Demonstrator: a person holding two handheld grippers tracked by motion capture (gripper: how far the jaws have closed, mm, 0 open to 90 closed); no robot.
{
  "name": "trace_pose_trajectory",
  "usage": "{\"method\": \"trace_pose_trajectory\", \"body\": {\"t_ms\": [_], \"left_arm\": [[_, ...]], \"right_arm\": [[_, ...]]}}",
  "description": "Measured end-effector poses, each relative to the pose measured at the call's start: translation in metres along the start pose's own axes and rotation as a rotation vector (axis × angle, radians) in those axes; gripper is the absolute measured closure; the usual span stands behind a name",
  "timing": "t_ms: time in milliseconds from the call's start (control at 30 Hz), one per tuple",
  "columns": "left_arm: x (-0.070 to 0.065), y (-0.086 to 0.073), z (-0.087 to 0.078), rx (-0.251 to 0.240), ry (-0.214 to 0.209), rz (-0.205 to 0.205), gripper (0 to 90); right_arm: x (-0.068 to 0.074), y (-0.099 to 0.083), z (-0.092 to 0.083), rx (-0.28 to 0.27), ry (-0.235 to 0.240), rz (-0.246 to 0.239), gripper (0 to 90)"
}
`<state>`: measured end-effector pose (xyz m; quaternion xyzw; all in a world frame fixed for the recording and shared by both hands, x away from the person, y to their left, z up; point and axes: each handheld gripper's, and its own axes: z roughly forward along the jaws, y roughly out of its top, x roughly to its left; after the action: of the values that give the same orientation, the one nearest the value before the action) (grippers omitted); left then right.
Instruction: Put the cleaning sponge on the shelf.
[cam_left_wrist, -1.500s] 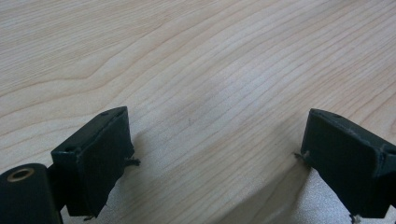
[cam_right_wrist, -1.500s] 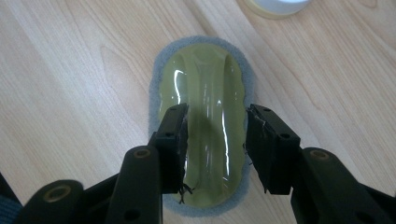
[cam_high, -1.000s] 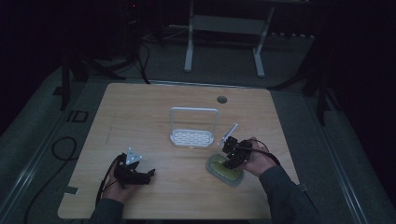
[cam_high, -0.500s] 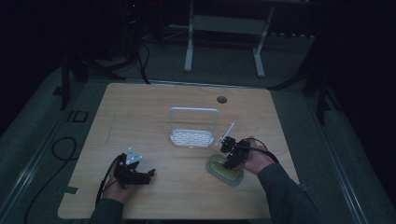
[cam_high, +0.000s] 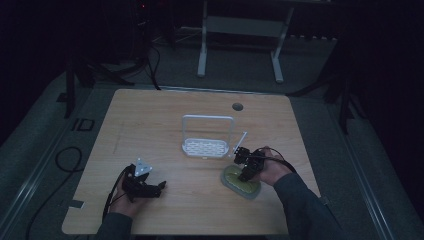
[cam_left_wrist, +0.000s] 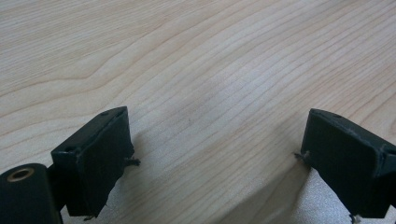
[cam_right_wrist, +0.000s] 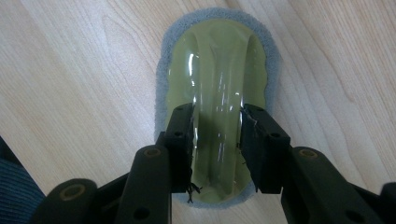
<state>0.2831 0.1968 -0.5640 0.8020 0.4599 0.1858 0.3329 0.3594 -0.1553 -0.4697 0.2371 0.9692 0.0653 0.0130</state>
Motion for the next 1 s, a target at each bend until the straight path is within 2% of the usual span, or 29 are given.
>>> {"method": "trace_pose_trajectory", "body": {"t_ms": [1000], "left_arm": [[0.0,0.0,0.0,0.001,0.0,0.001,8.7]], "right_arm": [[-0.004,0.013,0.007,0.079,0.025,-0.032,70.2]]}}
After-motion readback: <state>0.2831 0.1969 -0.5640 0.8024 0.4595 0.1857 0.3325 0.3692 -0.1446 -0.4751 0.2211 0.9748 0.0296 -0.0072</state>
